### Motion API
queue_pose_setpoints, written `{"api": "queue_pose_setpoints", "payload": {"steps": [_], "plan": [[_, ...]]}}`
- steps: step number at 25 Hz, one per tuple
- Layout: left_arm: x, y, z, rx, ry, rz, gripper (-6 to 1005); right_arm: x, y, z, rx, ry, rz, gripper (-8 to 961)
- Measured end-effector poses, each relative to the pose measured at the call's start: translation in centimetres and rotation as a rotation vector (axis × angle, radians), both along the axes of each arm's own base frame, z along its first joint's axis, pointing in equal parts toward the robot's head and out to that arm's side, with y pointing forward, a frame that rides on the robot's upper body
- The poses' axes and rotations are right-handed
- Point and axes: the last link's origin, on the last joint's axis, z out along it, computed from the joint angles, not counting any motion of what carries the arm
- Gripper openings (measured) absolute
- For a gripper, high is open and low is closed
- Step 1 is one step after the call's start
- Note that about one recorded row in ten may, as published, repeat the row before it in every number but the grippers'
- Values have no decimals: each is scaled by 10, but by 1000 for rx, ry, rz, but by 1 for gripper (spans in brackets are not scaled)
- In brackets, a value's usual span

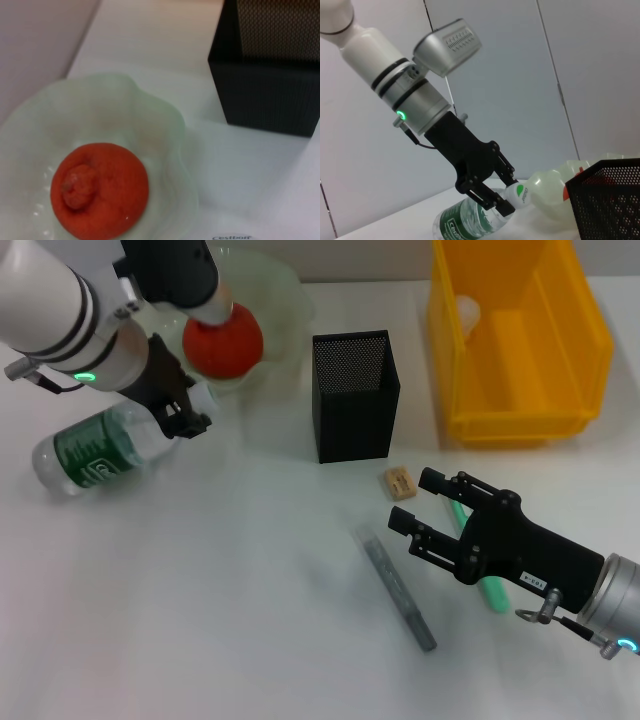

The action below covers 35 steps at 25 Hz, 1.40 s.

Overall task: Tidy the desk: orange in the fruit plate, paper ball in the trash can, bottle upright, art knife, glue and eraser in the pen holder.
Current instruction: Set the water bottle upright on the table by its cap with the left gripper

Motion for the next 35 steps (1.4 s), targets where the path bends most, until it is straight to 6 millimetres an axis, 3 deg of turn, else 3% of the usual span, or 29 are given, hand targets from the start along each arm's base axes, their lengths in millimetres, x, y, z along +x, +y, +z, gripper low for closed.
{"api": "queue_pose_setpoints", "payload": {"steps": [12, 26, 35], "plan": [[1, -26, 27, 59, -213, 5, 444, -1, 0, 0, -2, 4, 3, 691], [0, -34, 40, 94, -409, -11, 444, -1, -1, -1, -7, 7, -1, 691], [-10, -40, 49, 148, -541, -23, 444, -1, -1, -2, -10, 8, -4, 691]]}}
